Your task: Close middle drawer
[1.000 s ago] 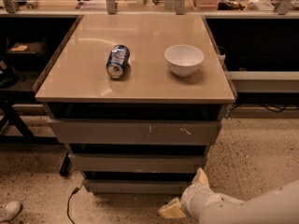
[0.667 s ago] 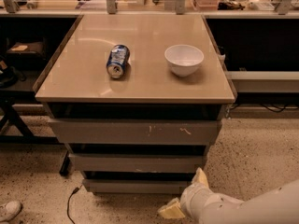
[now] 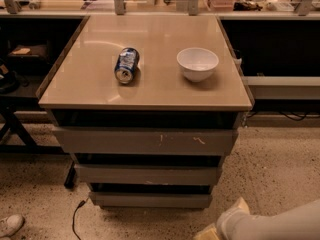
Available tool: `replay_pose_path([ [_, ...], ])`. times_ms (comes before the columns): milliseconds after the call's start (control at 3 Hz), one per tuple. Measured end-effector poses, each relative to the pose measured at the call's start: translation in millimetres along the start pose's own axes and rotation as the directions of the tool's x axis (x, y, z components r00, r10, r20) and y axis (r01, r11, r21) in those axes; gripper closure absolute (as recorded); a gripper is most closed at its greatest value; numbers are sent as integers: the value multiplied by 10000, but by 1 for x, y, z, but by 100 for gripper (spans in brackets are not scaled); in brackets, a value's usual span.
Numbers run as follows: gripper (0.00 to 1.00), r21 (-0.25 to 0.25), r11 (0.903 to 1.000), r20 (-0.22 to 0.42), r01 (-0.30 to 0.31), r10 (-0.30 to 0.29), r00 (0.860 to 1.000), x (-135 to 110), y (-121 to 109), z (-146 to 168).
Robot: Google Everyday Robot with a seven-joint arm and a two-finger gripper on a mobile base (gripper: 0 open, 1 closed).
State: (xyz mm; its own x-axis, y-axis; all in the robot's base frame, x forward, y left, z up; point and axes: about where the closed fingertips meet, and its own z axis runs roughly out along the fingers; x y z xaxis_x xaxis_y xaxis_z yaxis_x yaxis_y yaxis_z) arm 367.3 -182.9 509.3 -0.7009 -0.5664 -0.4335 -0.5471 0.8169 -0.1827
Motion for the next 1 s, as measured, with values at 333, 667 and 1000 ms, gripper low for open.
replay_pose_path([
  [333,0,1132,9685,-1776,-2216,2391,9546,109,-36,-24],
  [667,0,2866,8750,-2697,-3902,4645,8435,215,-54,-72],
  [1000,0,3192,8468,-2679,-4255,5113,8166,229,-57,-82],
])
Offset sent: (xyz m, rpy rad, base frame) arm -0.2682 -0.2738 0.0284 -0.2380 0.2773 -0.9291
